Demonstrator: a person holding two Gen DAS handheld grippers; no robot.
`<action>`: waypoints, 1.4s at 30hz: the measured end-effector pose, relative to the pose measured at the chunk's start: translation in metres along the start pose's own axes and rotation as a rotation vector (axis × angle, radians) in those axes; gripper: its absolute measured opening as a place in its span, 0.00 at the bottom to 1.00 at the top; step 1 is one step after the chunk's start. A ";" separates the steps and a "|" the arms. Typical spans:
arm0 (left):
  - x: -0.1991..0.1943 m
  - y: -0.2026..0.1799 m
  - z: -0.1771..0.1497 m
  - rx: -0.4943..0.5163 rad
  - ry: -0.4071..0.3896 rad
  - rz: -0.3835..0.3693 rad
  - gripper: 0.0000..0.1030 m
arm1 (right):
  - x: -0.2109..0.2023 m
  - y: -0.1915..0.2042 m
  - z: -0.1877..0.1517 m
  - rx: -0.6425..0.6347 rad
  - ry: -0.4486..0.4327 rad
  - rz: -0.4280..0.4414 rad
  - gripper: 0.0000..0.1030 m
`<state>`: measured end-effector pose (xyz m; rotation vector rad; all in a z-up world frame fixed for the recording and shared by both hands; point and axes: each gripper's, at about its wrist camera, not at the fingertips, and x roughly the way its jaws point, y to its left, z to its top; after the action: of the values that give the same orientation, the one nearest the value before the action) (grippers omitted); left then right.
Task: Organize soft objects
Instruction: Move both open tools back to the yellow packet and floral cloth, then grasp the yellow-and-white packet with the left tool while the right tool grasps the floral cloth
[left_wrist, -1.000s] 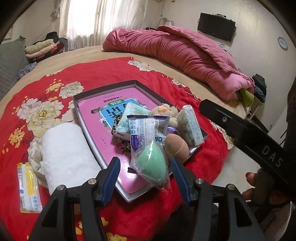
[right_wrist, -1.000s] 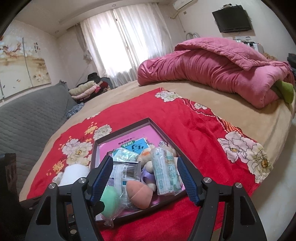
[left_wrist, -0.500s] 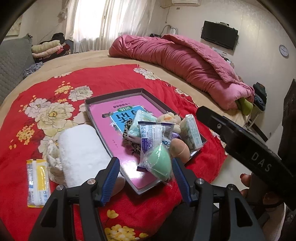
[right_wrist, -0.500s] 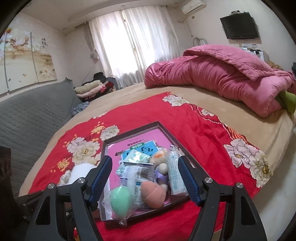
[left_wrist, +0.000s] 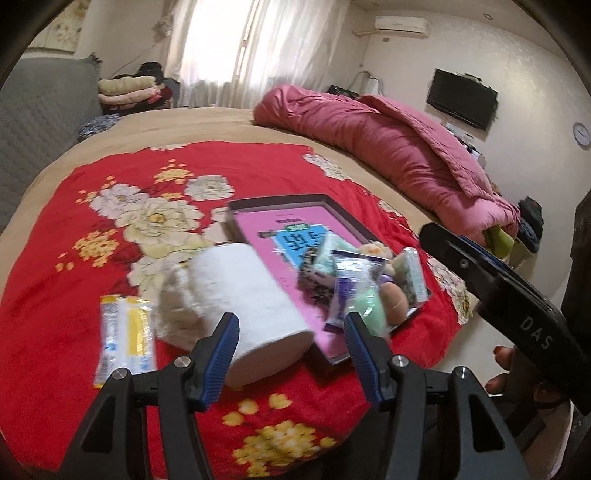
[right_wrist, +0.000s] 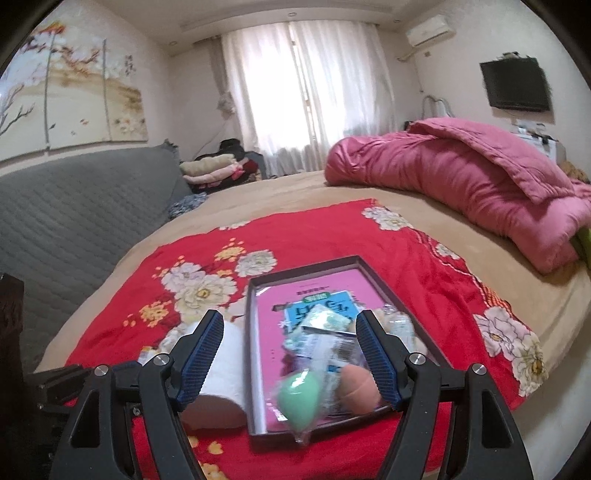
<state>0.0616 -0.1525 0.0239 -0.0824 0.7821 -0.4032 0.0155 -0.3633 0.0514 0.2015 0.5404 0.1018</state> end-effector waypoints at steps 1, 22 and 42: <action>-0.002 0.004 0.000 -0.008 -0.003 0.007 0.57 | 0.000 0.005 0.000 -0.007 0.003 0.011 0.73; 0.015 0.134 -0.038 -0.246 0.102 0.159 0.57 | 0.023 0.119 -0.026 -0.253 0.132 0.158 0.73; 0.067 0.154 -0.039 -0.245 0.179 0.231 0.61 | 0.101 0.151 -0.038 -0.373 0.313 0.110 0.73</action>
<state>0.1268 -0.0335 -0.0823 -0.1848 1.0042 -0.0942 0.0753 -0.1943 0.0017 -0.1522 0.8100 0.3414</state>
